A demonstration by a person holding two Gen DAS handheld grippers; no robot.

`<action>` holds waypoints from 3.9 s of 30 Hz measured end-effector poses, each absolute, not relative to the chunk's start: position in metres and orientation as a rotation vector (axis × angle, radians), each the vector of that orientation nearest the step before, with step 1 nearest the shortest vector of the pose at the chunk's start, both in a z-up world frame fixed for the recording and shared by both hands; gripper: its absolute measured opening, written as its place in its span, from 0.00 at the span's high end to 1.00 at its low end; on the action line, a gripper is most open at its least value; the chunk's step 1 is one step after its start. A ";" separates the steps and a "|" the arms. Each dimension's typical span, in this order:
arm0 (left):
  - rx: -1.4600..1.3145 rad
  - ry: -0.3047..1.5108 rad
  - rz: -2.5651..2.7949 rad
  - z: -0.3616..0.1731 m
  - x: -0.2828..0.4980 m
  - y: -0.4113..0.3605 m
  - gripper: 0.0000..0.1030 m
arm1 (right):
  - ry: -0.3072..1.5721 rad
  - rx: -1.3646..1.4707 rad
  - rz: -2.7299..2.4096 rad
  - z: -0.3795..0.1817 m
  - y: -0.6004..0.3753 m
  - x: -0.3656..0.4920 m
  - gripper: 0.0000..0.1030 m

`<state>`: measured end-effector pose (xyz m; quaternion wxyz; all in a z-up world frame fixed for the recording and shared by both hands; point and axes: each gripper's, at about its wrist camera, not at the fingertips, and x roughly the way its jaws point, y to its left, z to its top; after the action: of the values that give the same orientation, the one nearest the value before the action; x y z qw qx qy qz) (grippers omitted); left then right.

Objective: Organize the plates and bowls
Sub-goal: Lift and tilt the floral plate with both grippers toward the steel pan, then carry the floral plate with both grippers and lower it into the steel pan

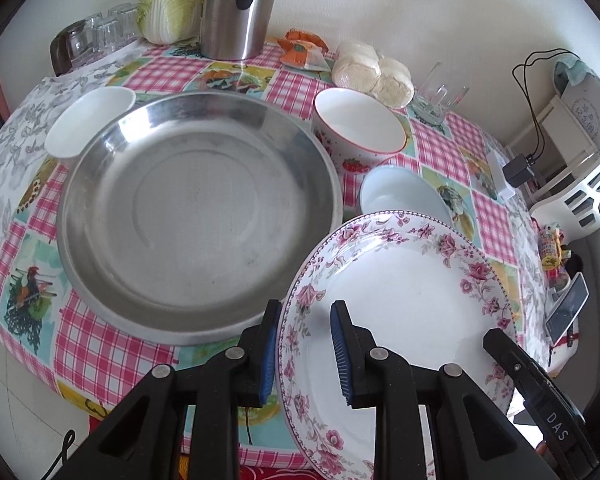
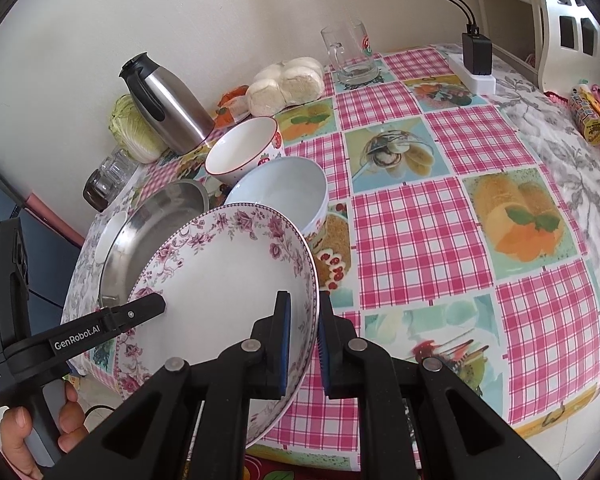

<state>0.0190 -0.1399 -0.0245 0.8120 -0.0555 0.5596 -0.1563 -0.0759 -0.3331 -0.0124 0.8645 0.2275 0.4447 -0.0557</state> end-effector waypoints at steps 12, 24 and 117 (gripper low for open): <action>-0.152 1.154 -0.345 0.008 0.060 -0.145 0.73 | 0.860 0.483 -0.108 0.028 -0.338 -0.038 0.88; -0.215 1.106 -0.362 0.034 0.110 -0.142 0.73 | 0.814 0.491 -0.088 0.045 -0.342 0.008 0.88; -0.286 1.307 -0.046 -0.069 0.171 -0.007 0.75 | 1.113 0.409 0.011 -0.060 -0.225 0.104 0.87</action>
<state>0.1714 -0.0068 -0.0694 0.7841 -0.1325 0.6060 -0.0215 0.1038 -0.2249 -0.0600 0.8292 0.1930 0.5246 0.0051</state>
